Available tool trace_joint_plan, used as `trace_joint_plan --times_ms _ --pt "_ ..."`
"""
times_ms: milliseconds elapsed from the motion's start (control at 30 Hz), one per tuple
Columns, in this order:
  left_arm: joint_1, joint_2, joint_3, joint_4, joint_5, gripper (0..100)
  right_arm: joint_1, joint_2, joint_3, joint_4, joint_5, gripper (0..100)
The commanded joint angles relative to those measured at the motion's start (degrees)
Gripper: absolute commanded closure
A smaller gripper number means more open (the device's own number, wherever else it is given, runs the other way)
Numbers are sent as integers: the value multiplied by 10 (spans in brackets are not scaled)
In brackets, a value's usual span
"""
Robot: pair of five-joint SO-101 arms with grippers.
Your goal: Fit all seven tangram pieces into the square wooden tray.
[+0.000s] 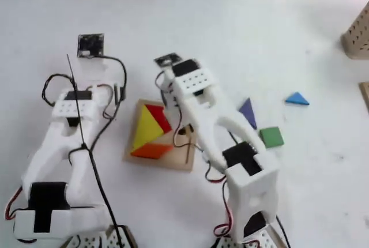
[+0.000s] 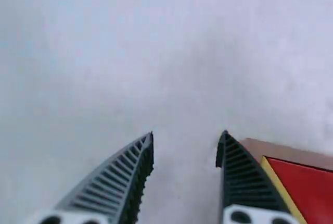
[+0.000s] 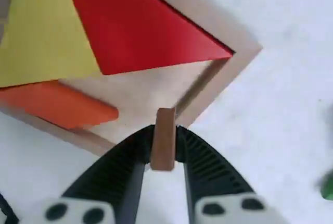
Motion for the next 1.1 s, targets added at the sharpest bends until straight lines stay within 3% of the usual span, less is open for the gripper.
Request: trace_joint_plan --times_ms 0,233,500,633,767,867,1067 --pt "-5 -7 -30 -9 5 797 -13 -29 1 -15 -4 969" --pt "-1 -5 -30 -7 4 797 -8 -29 14 -15 -13 714" --pt "9 -7 -25 -6 3 797 55 -66 -30 36 -11 709" --pt "23 -8 -24 9 2 797 127 -114 -62 98 18 755" --pt "65 -14 -24 37 -40 797 191 -149 15 86 30 895" --pt "97 -49 5 43 -105 797 235 -167 111 38 30 985" --pt "175 -199 152 -31 -169 797 312 -198 305 -138 30 981"
